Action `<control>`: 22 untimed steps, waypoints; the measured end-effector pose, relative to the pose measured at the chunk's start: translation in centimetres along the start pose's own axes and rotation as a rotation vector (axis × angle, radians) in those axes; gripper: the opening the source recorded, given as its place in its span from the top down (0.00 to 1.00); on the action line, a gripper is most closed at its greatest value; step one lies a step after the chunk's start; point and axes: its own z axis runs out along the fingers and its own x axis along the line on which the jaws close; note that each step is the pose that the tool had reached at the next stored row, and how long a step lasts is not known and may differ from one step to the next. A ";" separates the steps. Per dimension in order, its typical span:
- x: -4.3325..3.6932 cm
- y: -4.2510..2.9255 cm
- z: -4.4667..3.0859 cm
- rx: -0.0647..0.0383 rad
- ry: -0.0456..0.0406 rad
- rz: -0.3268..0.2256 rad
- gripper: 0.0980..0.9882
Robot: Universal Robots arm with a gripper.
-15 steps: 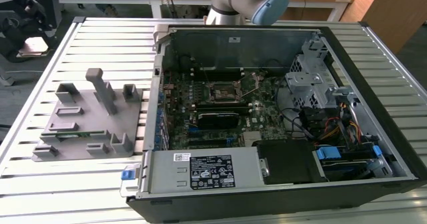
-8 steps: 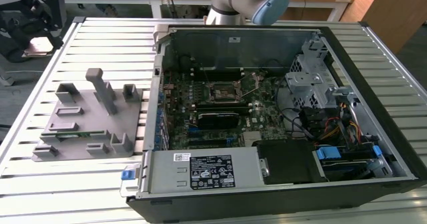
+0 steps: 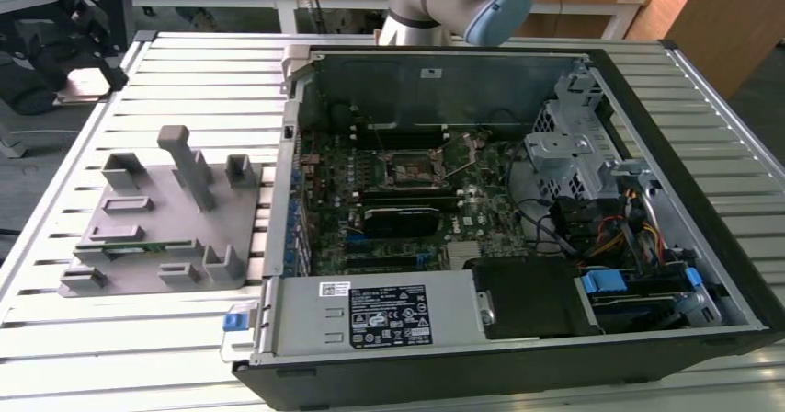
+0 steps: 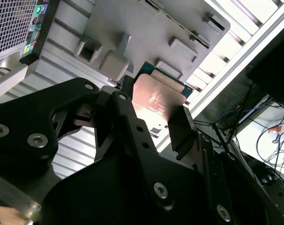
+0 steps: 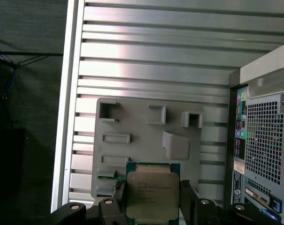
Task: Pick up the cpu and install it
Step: 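Pick up the cpu and move it towards the insertion slot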
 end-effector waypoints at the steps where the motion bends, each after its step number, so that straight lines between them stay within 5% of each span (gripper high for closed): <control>1: -0.14 -0.01 0.00 0.000 0.0000 0.000 0.50; 22: -3.16 -0.17 -0.08 0.000 -0.0001 0.000 0.50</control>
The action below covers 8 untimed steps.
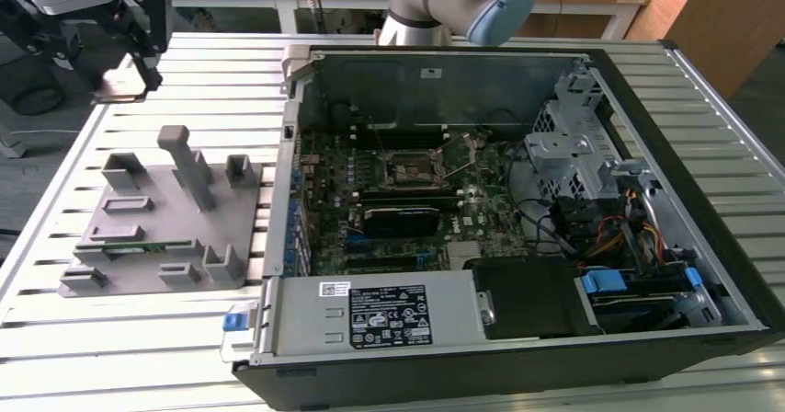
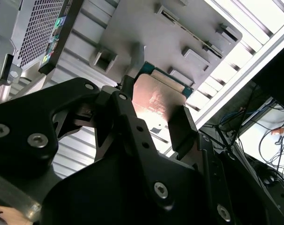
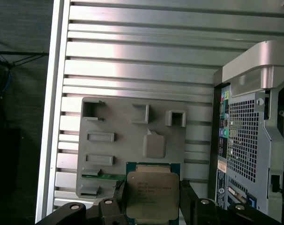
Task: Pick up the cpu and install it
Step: 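Pick up the cpu and move it towards the insertion slot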
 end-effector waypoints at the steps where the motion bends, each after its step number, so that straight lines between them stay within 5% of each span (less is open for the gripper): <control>1: -0.14 -0.01 0.00 0.000 0.0000 0.000 0.50; 8: -1.11 -0.06 -0.03 0.000 0.0001 0.000 0.50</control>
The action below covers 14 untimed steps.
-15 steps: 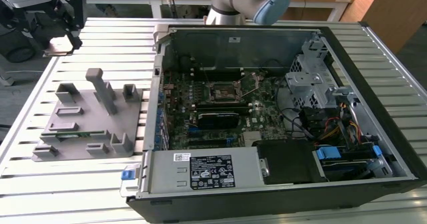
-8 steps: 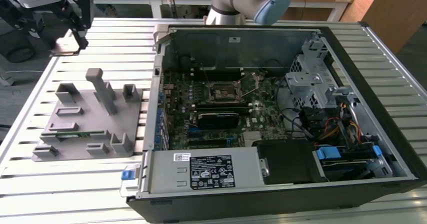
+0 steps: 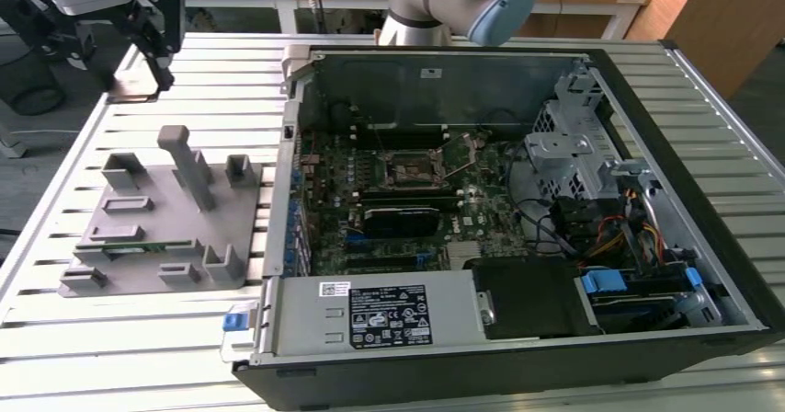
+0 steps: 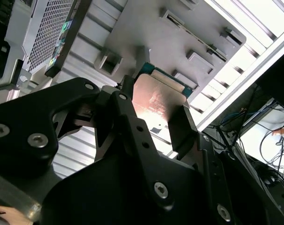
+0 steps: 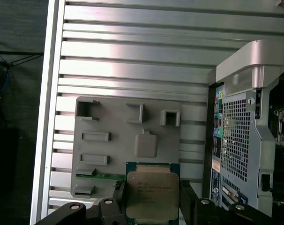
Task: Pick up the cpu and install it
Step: 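Pick up the cpu and move it towards the insertion slot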
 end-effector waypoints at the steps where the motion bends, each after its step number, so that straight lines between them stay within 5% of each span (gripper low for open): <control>1: -0.15 -0.01 0.00 0.000 0.0000 0.000 0.50; 14: -2.03 -0.11 -0.05 0.000 0.0001 0.000 0.50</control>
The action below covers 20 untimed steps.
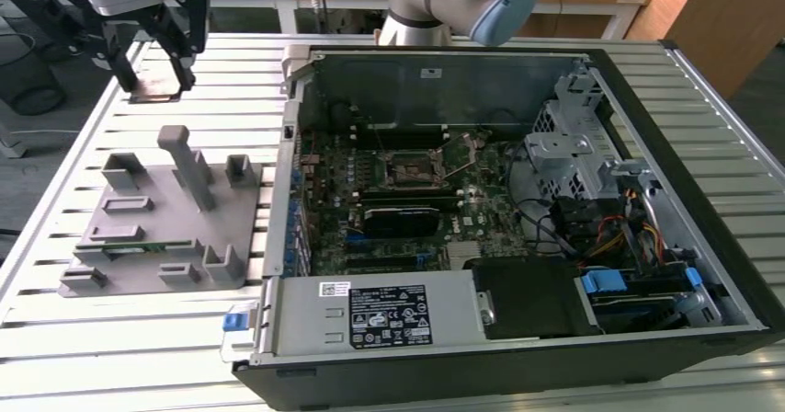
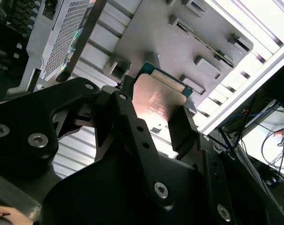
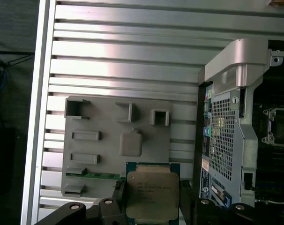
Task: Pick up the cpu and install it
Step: 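Pick up the cpu and move it towards the insertion slot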
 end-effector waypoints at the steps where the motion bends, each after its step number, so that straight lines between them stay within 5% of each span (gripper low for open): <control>1: -0.15 -0.01 0.00 0.000 0.0000 0.000 0.50; 4: -0.54 -0.03 -0.01 0.000 0.0000 0.000 0.50; 5: -1.29 -0.07 -0.03 0.000 0.0000 0.000 0.50; 20: -3.24 -0.17 -0.08 0.000 0.0001 0.000 0.50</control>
